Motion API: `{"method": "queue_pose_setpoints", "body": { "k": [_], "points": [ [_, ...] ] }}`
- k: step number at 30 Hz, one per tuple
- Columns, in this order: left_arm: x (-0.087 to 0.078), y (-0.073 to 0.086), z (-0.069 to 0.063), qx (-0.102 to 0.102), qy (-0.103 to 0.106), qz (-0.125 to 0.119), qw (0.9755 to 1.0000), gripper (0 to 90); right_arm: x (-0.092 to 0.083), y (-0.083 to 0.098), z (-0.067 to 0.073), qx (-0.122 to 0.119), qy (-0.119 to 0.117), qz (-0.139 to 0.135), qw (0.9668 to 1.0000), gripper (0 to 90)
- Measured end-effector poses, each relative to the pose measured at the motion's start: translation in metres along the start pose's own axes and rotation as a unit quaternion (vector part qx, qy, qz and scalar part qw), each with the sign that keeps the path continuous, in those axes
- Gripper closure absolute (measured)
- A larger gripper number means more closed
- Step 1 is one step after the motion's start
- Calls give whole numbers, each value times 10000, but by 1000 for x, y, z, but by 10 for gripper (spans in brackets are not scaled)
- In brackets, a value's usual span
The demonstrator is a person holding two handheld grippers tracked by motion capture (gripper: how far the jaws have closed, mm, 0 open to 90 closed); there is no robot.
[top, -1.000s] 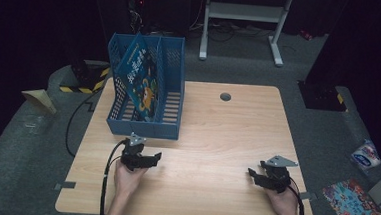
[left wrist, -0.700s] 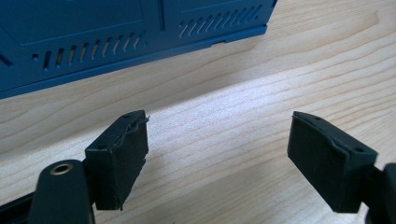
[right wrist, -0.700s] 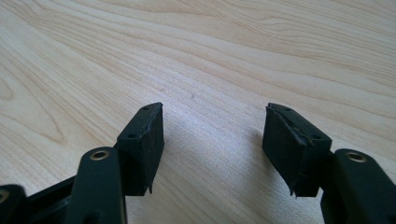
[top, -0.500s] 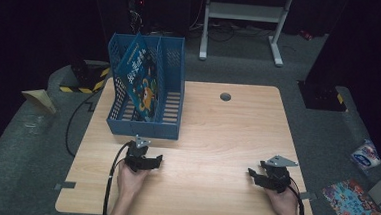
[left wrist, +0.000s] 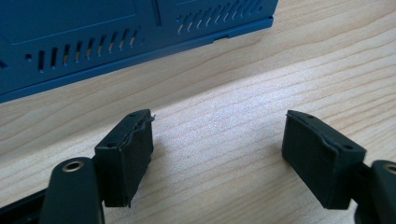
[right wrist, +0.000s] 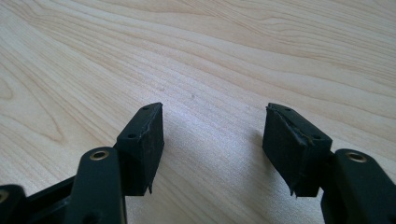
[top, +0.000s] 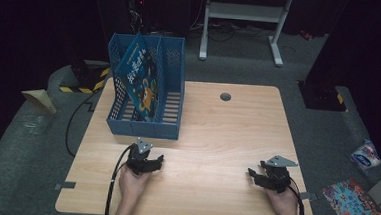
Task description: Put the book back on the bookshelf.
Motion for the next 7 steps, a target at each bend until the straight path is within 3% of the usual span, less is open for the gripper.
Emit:
{"method": "queue_pose_setpoints", "body": {
  "k": [7],
  "points": [
    [0, 0, 0, 11, 25, 2, 10000, 252, 0, 0, 0, -7, 4, 3, 10000, 383]
  ]
}}
Point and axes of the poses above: each handheld gripper's, and its own axes: x roughly forward along the jaws, y roughly out of its underside, z roughly to its left, the point moved 2 cm from there along x, roughly forward along the jaws, and after that the axes turned 5 degrees about -x, right-handed, at the moved point
